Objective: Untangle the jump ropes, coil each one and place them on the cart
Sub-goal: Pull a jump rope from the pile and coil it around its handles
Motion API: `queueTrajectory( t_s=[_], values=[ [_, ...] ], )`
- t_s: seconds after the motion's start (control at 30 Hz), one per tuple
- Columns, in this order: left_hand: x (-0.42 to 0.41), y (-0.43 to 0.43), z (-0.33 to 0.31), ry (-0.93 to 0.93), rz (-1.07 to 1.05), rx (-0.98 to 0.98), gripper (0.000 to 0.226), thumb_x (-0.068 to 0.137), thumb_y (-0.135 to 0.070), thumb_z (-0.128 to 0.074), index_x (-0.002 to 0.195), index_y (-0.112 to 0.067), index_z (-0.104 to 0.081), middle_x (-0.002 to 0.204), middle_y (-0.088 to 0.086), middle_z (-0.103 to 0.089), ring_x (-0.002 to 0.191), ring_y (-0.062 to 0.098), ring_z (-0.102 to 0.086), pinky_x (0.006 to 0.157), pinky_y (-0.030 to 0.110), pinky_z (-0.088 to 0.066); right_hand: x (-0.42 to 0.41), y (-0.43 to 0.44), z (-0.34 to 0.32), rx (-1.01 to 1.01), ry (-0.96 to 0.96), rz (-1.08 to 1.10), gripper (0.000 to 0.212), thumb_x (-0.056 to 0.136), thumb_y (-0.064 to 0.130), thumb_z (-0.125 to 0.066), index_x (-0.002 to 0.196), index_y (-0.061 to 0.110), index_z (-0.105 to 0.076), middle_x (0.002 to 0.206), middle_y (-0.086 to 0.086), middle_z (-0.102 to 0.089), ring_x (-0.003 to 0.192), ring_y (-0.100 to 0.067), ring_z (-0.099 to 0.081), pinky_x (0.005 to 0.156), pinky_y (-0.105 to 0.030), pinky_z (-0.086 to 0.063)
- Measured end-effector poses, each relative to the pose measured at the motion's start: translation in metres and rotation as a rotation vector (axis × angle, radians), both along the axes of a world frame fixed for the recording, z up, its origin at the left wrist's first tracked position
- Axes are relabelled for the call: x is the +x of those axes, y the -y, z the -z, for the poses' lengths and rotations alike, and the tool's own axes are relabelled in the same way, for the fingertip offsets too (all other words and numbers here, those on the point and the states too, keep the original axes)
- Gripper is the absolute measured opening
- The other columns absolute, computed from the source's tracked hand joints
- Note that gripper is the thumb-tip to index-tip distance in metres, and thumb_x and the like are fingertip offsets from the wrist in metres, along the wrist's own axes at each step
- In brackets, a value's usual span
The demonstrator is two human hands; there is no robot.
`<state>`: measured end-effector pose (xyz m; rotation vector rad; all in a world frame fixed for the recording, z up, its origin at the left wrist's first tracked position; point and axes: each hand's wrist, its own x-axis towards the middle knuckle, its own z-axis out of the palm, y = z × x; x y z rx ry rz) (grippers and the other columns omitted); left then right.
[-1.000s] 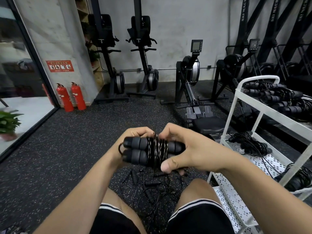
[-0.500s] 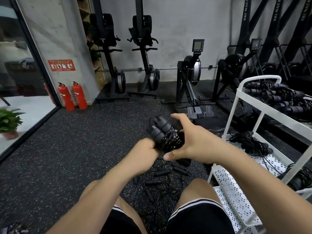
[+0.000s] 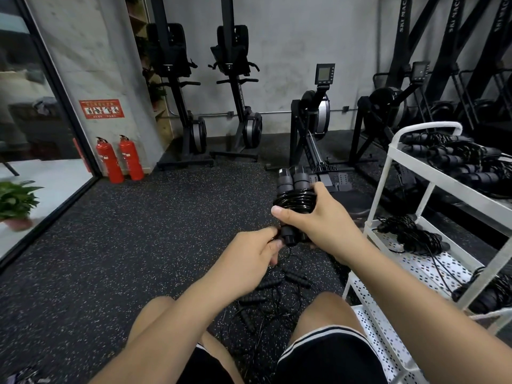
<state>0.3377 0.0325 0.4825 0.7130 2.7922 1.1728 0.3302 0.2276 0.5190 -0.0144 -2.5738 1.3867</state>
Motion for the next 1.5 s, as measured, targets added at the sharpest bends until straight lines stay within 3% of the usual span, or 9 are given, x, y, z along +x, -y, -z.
queueTrajectory(
  t_s=[0.1, 0.33, 0.5, 0.7, 0.77, 0.87, 1.1, 1.27, 1.5],
  values=[
    [-0.002, 0.002, -0.001, 0.062, -0.024, 0.087, 0.031, 0.113, -0.030, -0.053, 0.089, -0.020, -0.070, 0.063, -0.011, -0.067, 0.053, 0.005, -0.054, 0.062, 0.031, -0.049, -0.002, 0.002, 0.004, 0.081, -0.060, 0.066, 0.071, 0.074, 0.075, -0.084, 0.111, 0.025, -0.049, 0.097, 0.010, -0.072, 0.082, -0.007, -0.071, 0.064, -0.031, -0.055],
    [0.004, -0.007, 0.005, 0.162, -0.086, 0.186, 0.036, 0.114, -0.034, -0.051, 0.086, -0.022, -0.072, 0.061, -0.006, -0.066, 0.057, 0.011, -0.055, 0.068, 0.037, -0.048, -0.002, 0.013, 0.016, -0.113, -0.133, 0.156, 0.070, 0.077, 0.067, -0.088, 0.114, 0.025, -0.047, 0.100, 0.011, -0.072, 0.086, -0.002, -0.070, 0.066, -0.024, -0.051],
    [0.005, -0.008, 0.005, 0.341, -0.093, 0.408, 0.033, 0.114, -0.023, -0.051, 0.092, -0.023, -0.075, 0.070, -0.005, -0.073, 0.055, 0.007, -0.051, 0.059, 0.024, -0.041, -0.004, 0.016, 0.021, -0.071, -0.132, 0.151, 0.068, 0.078, 0.063, -0.090, 0.114, 0.025, -0.045, 0.096, 0.010, -0.073, 0.082, -0.002, -0.070, 0.061, -0.021, -0.049],
    [-0.003, 0.004, -0.004, 0.158, -0.203, 0.263, 0.023, 0.110, -0.024, -0.058, 0.097, -0.023, -0.077, 0.080, -0.007, -0.081, 0.054, 0.003, -0.062, 0.054, 0.019, -0.040, -0.006, 0.006, 0.021, 0.194, -0.056, 0.059, 0.074, 0.080, 0.062, -0.089, 0.114, 0.022, -0.036, 0.089, 0.000, -0.071, 0.075, -0.017, -0.069, 0.058, -0.037, -0.052],
    [-0.008, 0.011, -0.010, 0.110, -0.266, 0.270, 0.021, 0.109, -0.023, -0.060, 0.098, -0.024, -0.077, 0.079, -0.008, -0.080, 0.053, 0.002, -0.065, 0.050, 0.015, -0.039, -0.006, 0.001, 0.017, 0.056, 0.031, -0.044, 0.072, 0.080, 0.053, -0.093, 0.115, 0.023, -0.039, 0.099, -0.003, -0.074, 0.078, -0.021, -0.074, 0.058, -0.038, -0.058],
    [-0.015, 0.023, -0.016, 0.104, -0.253, 0.300, 0.020, 0.108, -0.021, -0.061, 0.097, -0.025, -0.077, 0.081, -0.006, -0.081, 0.065, 0.011, -0.073, 0.058, 0.021, -0.043, -0.004, -0.005, 0.011, -0.366, 0.165, -0.200, 0.065, 0.082, 0.030, -0.096, 0.121, 0.025, -0.044, 0.114, -0.016, -0.074, 0.082, -0.042, -0.080, 0.063, -0.057, -0.066],
    [0.008, 0.007, -0.013, -0.169, -0.226, 0.176, 0.014, 0.108, -0.031, -0.063, 0.100, -0.030, -0.074, 0.084, -0.017, -0.078, 0.077, -0.002, -0.073, 0.073, 0.025, -0.053, -0.004, 0.012, 0.020, -0.058, -0.033, 0.050, 0.070, 0.085, 0.059, -0.086, 0.124, 0.026, -0.037, 0.102, 0.002, -0.073, 0.075, -0.014, -0.073, 0.054, -0.023, -0.051],
    [0.012, -0.010, 0.006, -0.623, -0.341, 0.025, 0.018, 0.106, -0.034, -0.064, 0.110, -0.024, -0.078, 0.103, -0.014, -0.074, 0.088, 0.010, -0.067, 0.080, 0.033, -0.054, 0.000, 0.032, 0.030, -0.385, -0.058, 0.069, 0.062, 0.096, 0.044, -0.081, 0.134, 0.026, -0.035, 0.112, 0.006, -0.069, 0.098, -0.006, -0.070, 0.072, -0.017, -0.054],
    [0.004, -0.016, 0.018, -0.581, -0.338, 0.205, 0.018, 0.107, -0.024, -0.064, 0.116, -0.014, -0.077, 0.111, -0.009, -0.075, 0.096, 0.007, -0.068, 0.087, 0.027, -0.056, 0.000, 0.051, 0.029, -1.009, 0.008, 0.017, 0.030, 0.107, 0.030, -0.057, 0.135, 0.035, -0.051, 0.119, -0.005, -0.073, 0.104, -0.020, -0.070, 0.085, -0.040, -0.056]
  ],
)
